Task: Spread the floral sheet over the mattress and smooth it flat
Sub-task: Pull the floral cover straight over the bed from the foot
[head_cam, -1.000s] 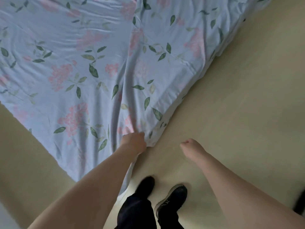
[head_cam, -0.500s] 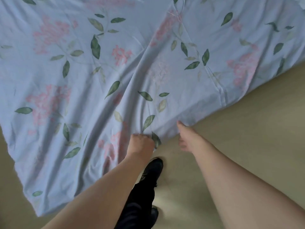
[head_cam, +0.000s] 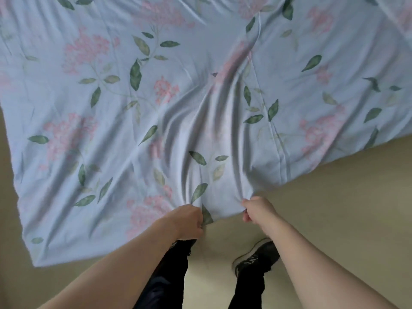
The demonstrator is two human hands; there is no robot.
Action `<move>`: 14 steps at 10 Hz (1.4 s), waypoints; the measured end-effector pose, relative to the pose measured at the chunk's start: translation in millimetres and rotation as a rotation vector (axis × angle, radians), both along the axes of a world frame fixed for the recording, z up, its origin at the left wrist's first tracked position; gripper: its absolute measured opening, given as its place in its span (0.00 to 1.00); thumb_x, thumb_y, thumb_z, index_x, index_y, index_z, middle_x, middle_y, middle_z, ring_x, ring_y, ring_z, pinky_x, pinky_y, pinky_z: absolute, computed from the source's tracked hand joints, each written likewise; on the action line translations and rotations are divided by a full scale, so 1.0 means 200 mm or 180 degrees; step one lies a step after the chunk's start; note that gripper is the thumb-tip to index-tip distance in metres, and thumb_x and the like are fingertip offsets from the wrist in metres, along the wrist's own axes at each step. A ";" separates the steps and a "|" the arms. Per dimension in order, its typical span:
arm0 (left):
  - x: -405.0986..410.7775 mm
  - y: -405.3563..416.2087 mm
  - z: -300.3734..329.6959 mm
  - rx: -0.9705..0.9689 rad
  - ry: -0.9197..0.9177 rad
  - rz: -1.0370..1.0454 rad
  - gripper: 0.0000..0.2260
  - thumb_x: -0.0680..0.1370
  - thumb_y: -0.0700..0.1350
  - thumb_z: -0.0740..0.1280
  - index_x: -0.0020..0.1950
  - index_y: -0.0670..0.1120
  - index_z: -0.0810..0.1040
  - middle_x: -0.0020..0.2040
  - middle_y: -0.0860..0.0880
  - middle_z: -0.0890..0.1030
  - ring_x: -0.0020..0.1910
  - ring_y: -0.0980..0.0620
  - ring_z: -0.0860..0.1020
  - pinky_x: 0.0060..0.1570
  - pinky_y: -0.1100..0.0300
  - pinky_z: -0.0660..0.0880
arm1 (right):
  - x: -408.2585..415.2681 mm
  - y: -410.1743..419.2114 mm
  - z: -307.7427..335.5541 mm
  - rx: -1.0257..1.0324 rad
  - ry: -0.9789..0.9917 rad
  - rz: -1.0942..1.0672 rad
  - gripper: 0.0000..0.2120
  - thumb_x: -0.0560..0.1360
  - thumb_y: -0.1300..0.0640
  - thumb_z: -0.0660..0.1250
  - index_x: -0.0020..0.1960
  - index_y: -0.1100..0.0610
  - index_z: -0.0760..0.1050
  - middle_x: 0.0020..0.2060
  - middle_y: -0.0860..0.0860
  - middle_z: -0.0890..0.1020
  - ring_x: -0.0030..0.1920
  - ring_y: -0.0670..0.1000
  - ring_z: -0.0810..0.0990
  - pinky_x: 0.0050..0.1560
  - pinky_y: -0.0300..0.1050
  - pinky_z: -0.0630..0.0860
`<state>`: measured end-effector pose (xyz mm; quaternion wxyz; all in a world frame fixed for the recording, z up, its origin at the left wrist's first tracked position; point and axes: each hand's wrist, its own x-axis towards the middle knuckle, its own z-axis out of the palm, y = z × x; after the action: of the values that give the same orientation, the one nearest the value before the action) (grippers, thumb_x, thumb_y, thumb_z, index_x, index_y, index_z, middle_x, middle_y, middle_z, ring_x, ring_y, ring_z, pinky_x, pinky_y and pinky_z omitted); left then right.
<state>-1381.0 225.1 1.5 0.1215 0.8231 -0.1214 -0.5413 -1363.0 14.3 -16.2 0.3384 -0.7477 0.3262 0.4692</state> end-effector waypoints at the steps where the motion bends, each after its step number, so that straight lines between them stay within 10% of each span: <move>1: -0.05 -0.16 0.03 0.0163 0.0185 0.0025 0.13 0.69 0.41 0.63 0.28 0.45 0.62 0.29 0.49 0.65 0.27 0.52 0.65 0.25 0.62 0.60 | -0.10 -0.19 0.09 0.0244 0.0392 0.0120 0.17 0.80 0.55 0.58 0.35 0.58 0.74 0.28 0.54 0.80 0.25 0.47 0.76 0.30 0.36 0.69; 3: -0.05 -0.49 0.11 0.1102 0.0139 -0.0523 0.13 0.77 0.41 0.60 0.60 0.45 0.75 0.59 0.47 0.77 0.59 0.46 0.77 0.53 0.57 0.73 | -0.16 -0.47 0.15 0.0424 0.0520 0.0607 0.16 0.78 0.57 0.57 0.32 0.54 0.72 0.34 0.51 0.79 0.33 0.50 0.73 0.29 0.37 0.63; 6: 0.35 -1.23 0.23 0.0773 -0.0596 -0.0140 0.14 0.78 0.43 0.56 0.61 0.46 0.73 0.55 0.47 0.77 0.51 0.47 0.77 0.46 0.56 0.72 | 0.32 -1.28 0.26 -0.0216 0.0111 -0.0332 0.12 0.80 0.52 0.58 0.52 0.59 0.74 0.46 0.58 0.76 0.44 0.55 0.75 0.49 0.49 0.75; 8: 0.64 -1.62 -0.01 0.0767 -0.1095 0.0012 0.13 0.79 0.49 0.58 0.57 0.46 0.77 0.50 0.48 0.78 0.47 0.47 0.77 0.39 0.57 0.67 | 0.77 -1.46 0.02 -0.0087 0.0196 -0.1504 0.27 0.79 0.42 0.58 0.71 0.58 0.66 0.64 0.60 0.73 0.62 0.61 0.74 0.56 0.53 0.72; 10: 0.83 -1.86 -0.25 0.0845 -0.1146 -0.0192 0.09 0.76 0.39 0.63 0.54 0.48 0.77 0.38 0.53 0.75 0.38 0.49 0.75 0.34 0.60 0.67 | 0.97 -1.56 -0.34 -0.0324 0.0413 -0.2053 0.23 0.74 0.41 0.64 0.59 0.58 0.74 0.45 0.55 0.78 0.34 0.53 0.73 0.33 0.43 0.69; 11: 0.86 -1.89 -0.24 0.0681 -0.0957 -0.0288 0.12 0.76 0.35 0.61 0.56 0.47 0.77 0.37 0.52 0.73 0.37 0.49 0.74 0.29 0.61 0.64 | 0.90 -1.59 -0.39 -0.0553 0.0232 -0.1740 0.22 0.76 0.40 0.60 0.51 0.59 0.75 0.41 0.57 0.81 0.35 0.56 0.79 0.37 0.47 0.77; 12: 0.91 -1.92 -0.18 0.0690 -0.0595 -0.0201 0.14 0.77 0.36 0.59 0.60 0.47 0.74 0.49 0.48 0.79 0.48 0.47 0.79 0.43 0.56 0.76 | 0.88 -1.69 -0.36 -0.0610 0.0022 -0.0975 0.18 0.76 0.49 0.55 0.51 0.60 0.77 0.44 0.59 0.84 0.42 0.61 0.83 0.48 0.56 0.81; 14: 1.01 -1.97 -0.07 0.0929 0.0186 0.0009 0.11 0.76 0.39 0.59 0.56 0.44 0.76 0.44 0.49 0.76 0.44 0.48 0.76 0.45 0.56 0.75 | 0.94 -1.88 -0.14 -0.0098 0.0013 0.0217 0.12 0.74 0.58 0.58 0.35 0.58 0.76 0.34 0.55 0.85 0.42 0.59 0.83 0.47 0.48 0.78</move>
<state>-1179.6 -168.8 -11.5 0.0047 0.8161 -0.0366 -0.5767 -1174.4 -360.9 -43.5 0.3099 -0.7625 0.3084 0.4769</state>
